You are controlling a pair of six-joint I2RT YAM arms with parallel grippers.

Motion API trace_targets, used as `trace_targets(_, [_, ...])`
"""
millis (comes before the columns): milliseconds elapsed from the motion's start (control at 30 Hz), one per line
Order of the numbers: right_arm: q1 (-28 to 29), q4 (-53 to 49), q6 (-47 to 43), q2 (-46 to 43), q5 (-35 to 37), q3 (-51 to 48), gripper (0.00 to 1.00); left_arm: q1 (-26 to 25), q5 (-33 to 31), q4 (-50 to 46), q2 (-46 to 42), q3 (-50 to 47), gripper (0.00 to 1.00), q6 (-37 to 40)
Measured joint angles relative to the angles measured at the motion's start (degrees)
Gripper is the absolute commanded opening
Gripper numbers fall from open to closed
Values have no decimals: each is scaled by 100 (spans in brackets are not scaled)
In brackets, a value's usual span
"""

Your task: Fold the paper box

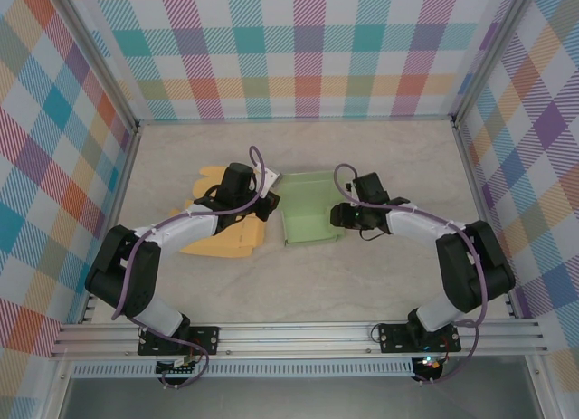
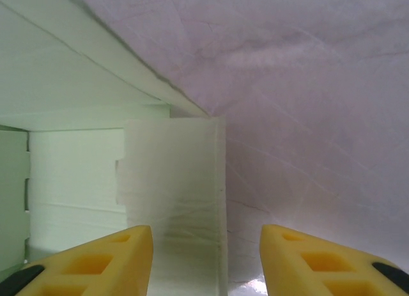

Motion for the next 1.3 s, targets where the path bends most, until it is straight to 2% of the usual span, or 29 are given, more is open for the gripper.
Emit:
trace_targets(367, [22,356,232,129,-157,-151,46,0,2,111,0,-28,0,-105])
trace_targets(900, [507,256,529,114,907,-175,46,-44,4,144,0,-76,0,-149])
trace_targets(1133, [568,155,616,378,1368,-177,34,-70,24,170,2,-83,0,-157])
trace_targets(1300, [726,81,643,494,1834,-96,26,-109,0,168,0,-83,20,-278])
